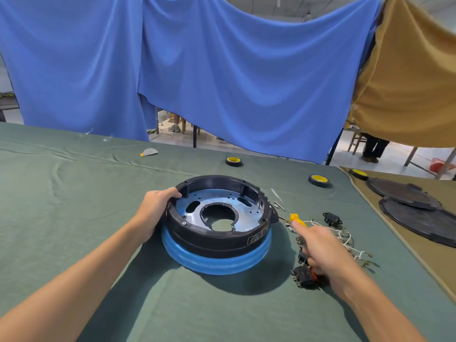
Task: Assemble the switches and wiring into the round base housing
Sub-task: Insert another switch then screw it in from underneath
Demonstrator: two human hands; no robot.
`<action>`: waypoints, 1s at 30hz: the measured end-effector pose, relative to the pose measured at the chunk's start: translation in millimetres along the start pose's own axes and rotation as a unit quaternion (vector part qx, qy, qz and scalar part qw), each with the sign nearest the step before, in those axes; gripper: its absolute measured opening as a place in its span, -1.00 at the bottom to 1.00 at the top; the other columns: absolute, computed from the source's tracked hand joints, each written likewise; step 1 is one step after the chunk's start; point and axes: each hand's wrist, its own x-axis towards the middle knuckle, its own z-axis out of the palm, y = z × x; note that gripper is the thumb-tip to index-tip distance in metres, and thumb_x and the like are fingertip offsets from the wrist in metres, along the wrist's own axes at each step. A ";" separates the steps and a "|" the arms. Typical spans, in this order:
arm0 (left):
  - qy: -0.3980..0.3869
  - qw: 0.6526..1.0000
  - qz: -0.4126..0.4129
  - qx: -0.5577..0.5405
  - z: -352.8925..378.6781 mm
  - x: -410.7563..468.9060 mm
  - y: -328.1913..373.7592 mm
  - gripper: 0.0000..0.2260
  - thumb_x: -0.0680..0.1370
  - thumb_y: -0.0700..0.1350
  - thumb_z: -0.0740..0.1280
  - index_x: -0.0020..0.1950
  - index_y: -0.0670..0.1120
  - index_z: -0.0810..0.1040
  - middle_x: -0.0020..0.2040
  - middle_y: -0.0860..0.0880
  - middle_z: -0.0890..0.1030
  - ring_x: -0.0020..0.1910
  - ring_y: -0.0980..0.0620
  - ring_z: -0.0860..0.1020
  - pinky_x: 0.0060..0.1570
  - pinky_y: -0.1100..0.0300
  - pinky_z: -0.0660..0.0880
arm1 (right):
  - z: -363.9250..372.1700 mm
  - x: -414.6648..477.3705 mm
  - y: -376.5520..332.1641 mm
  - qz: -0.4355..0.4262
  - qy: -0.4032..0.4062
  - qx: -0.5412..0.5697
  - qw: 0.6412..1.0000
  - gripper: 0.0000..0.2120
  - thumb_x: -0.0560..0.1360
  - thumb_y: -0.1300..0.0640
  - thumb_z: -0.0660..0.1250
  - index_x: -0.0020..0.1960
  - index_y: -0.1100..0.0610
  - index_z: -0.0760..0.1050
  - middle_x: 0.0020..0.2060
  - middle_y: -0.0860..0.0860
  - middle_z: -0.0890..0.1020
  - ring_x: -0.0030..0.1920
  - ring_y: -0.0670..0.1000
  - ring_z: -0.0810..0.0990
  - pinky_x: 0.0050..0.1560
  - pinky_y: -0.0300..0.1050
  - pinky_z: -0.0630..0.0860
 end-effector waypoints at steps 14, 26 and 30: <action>0.017 0.745 0.499 0.443 8.1 -93.6 -10.2 -0.57 0.52 0.15 0.23 0.09 -0.15 0.67 0.10 -0.02 0.67 0.14 -0.05 0.60 0.21 0.08 0.42 | 50.5 -48.0 4.7 -0.140 0.048 -0.539 0.829 -0.70 0.56 0.11 0.06 0.24 0.21 0.31 0.09 0.03 0.63 0.12 0.12 0.60 -0.18 -0.03 0.32; -0.041 0.619 0.469 0.629 99.7 -96.3 7.0 -0.46 0.52 0.33 0.21 0.30 -0.04 0.38 0.09 -0.02 0.62 0.09 -0.11 0.56 0.00 0.03 0.40 | 35.3 -48.3 0.0 -0.159 -0.008 -0.426 0.890 -0.58 0.55 -0.30 0.05 0.02 0.06 0.37 0.02 0.10 0.58 0.11 0.22 0.55 -0.11 0.03 0.38; -0.056 0.612 0.430 0.662 100.7 -85.3 -1.5 -0.38 0.51 0.38 0.19 0.39 -0.02 0.29 0.11 -0.05 0.58 0.04 -0.12 0.57 -0.17 0.06 0.40 | 6.3 -20.1 -4.7 -0.183 0.026 -0.329 0.926 -0.74 0.55 -0.07 0.18 0.07 0.01 0.56 -0.16 0.07 0.66 0.00 0.16 0.58 0.02 0.00 0.50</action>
